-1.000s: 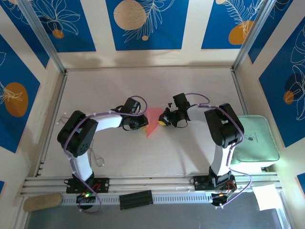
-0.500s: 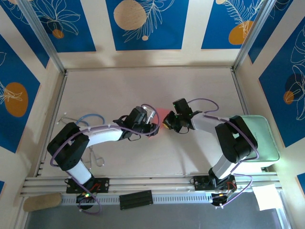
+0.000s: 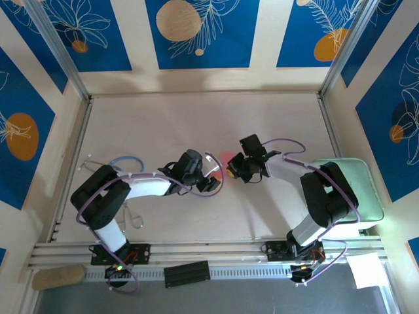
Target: Fold a paper plane with a square sheet of paper (pick it up from the middle)
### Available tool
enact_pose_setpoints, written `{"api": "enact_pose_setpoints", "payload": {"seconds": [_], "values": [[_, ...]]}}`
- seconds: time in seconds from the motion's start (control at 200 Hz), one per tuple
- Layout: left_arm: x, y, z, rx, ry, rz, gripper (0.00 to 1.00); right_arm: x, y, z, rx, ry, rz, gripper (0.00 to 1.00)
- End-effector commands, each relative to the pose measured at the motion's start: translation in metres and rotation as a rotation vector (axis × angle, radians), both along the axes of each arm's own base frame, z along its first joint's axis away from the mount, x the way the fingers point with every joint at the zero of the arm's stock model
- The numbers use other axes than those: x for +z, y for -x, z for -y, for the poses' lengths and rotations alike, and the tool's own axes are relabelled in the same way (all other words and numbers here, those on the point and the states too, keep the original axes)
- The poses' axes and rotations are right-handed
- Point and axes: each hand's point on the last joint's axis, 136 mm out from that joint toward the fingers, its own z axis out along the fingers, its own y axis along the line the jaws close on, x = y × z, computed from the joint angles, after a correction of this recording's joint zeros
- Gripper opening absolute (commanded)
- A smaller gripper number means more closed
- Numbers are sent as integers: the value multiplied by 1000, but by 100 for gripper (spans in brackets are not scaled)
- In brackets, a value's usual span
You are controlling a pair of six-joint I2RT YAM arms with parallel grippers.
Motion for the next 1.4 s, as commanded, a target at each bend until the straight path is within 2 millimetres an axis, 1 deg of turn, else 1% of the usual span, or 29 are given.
{"api": "enact_pose_setpoints", "payload": {"seconds": [0.0, 0.255, 0.39, 0.54, 0.645, 1.01, 1.196, 1.396], "values": [[-9, 5, 6, -97, -50, 55, 58, 7, 0, -2, -13, -15, -35, 3], [-14, 4, 12, -113, -54, 72, 54, 4, 1, -3, -11, -20, -52, 3], [-18, -1, 12, -98, -68, 88, 51, 3, 1, -5, -6, -26, -68, 4], [-16, -7, 14, -78, -66, 99, 45, 0, 3, -6, -2, -26, -96, 4], [-17, -8, 15, -72, -63, 97, 40, -2, 5, -8, 2, -29, -108, 4], [-14, -6, 20, -77, -38, 81, 39, -6, 6, -11, 15, -28, -128, 6], [-17, -4, 19, -83, -38, 68, 38, -8, 6, -12, 20, -28, -139, 8], [-23, -3, 18, -84, -49, 53, 30, -8, 6, -15, 30, -38, -145, 12]]}}
